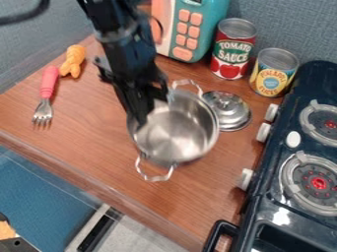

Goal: Move the silver pot in front of the stove

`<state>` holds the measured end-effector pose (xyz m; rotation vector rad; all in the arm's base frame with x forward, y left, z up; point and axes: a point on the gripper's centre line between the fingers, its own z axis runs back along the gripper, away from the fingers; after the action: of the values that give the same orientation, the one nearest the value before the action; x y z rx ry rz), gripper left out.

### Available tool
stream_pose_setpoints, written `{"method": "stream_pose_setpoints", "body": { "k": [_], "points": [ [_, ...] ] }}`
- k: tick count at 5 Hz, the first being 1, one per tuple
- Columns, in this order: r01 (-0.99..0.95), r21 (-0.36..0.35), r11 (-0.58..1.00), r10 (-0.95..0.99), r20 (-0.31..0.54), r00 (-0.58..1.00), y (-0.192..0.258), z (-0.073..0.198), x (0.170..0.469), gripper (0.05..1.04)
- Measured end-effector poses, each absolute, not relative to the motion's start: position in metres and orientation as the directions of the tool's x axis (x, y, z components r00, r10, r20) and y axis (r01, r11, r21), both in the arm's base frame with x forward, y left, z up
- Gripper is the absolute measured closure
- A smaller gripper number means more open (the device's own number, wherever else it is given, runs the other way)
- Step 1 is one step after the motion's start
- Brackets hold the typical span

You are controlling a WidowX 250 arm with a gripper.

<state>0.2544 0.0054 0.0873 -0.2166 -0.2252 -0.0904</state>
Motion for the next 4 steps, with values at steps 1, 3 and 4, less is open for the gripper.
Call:
{"method": "stream_pose_setpoints", "body": {
  "k": [1,3,4],
  "points": [
    [0.162,-0.201,0.966,-0.123,0.19,0.974,-0.003,0.063,0.253,1.014],
    [0.249,-0.194,0.949,-0.23,0.117,0.966,-0.028,0.034,0.249,1.014],
    [0.282,-0.201,0.938,-0.266,0.099,0.959,-0.036,0.025,0.249,0.994]
  ]
}}
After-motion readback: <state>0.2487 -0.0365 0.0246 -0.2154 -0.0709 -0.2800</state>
